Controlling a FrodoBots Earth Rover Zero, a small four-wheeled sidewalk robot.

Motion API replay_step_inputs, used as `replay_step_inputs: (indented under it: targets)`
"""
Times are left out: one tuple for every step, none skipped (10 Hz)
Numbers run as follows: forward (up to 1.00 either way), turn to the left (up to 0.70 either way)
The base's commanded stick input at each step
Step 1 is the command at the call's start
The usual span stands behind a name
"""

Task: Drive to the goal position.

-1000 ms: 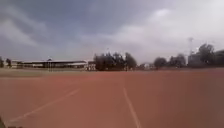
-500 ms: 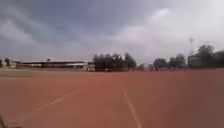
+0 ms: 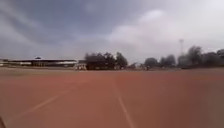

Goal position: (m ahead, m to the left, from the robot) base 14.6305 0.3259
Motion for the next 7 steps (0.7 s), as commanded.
replay_step_inputs:
  targets:
    - [0.7, 0.0]
    - [0.7, 0.0]
    - [0.7, 0.0]
    - [0.7, 0.0]
    - [0.7, 0.0]
    - [0.7, 0.0]
    - [0.7, 0.0]
